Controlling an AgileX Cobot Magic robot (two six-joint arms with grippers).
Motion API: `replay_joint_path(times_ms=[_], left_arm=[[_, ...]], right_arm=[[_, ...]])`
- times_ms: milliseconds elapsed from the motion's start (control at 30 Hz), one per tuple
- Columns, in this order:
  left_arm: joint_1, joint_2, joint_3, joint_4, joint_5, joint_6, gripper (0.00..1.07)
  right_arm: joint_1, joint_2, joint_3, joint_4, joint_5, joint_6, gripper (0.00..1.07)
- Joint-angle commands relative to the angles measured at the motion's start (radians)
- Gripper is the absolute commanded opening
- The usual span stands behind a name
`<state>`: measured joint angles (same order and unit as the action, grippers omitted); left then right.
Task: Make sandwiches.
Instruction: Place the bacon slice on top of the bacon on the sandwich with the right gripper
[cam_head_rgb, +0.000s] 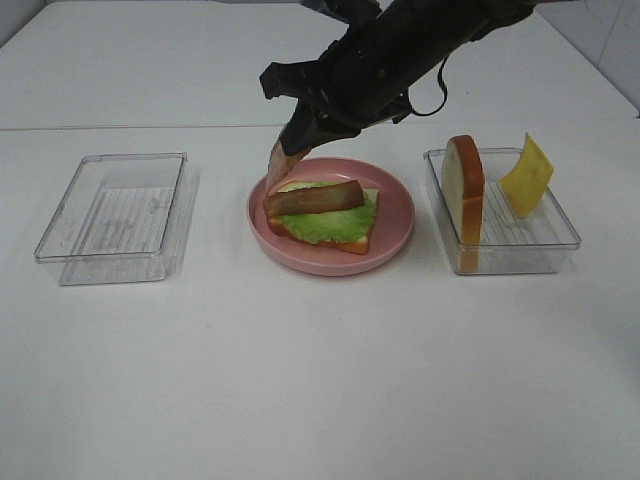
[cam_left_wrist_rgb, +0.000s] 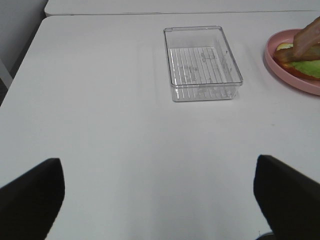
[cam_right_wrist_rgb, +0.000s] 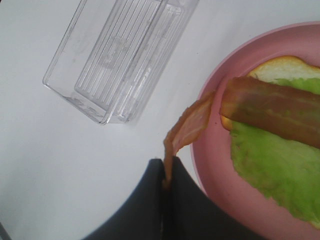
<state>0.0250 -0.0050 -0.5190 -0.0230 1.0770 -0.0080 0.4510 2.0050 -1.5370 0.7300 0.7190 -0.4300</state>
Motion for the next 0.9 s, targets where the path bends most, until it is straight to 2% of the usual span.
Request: replay_joint_path(times_ms=[33,133,467,533,633,700,733,800,833,900], left_arm=[[0.004,-0.017,0.001,-0.006,-0.003,0.001,0.95],[0.004,-0.017,0.001,-0.006,-0.003,0.001,0.95],[0.004,-0.017,0.001,-0.006,-0.003,0.001,0.95],[0.004,-0.017,0.001,-0.006,-0.003,0.001,0.95],[0.004,-0.017,0.001,-0.006,-0.003,0.001,0.95],[0.004,-0.017,0.001,-0.006,-0.003,0.001,0.95],[0.004,-0.017,0.001,-0.006,-0.003,0.001,0.95],[0.004,-0.017,0.001,-0.006,-0.003,0.001,0.95],[0.004,-0.017,0.001,-0.006,-0.003,0.001,0.95],[0.004,-0.017,0.001,-0.006,-0.003,0.001,0.95]], right_arm=[[0.001,0.017,-0.003,0.050,-0.018,-0.050,0.00],[0.001,0.035,-0.003,0.073,-0.032,-0.073,0.00],[-0.002,0.098,-0.003,0.024,-0.097,-0.071,0.00],[-0.002,0.108,-0.003,-0.065,-0.136,-0.039,0.00],[-0.002,0.109,-0.003,-0.097,-0.145,-0.020,0.00],[-0.002,0.109,-0.003,-0.230,-0.163,0.063,0.00],[-0.002,0.109,-0.003,-0.230,-0.163,0.063,0.00],[-0.002,0.109,-0.003,-0.332,-0.169,0.128,0.00],[-0.002,0.109,-0.003,-0.332,-0.169,0.128,0.00],[-0.002,0.110,-0.003,-0.408,-0.169,0.169,0.00]])
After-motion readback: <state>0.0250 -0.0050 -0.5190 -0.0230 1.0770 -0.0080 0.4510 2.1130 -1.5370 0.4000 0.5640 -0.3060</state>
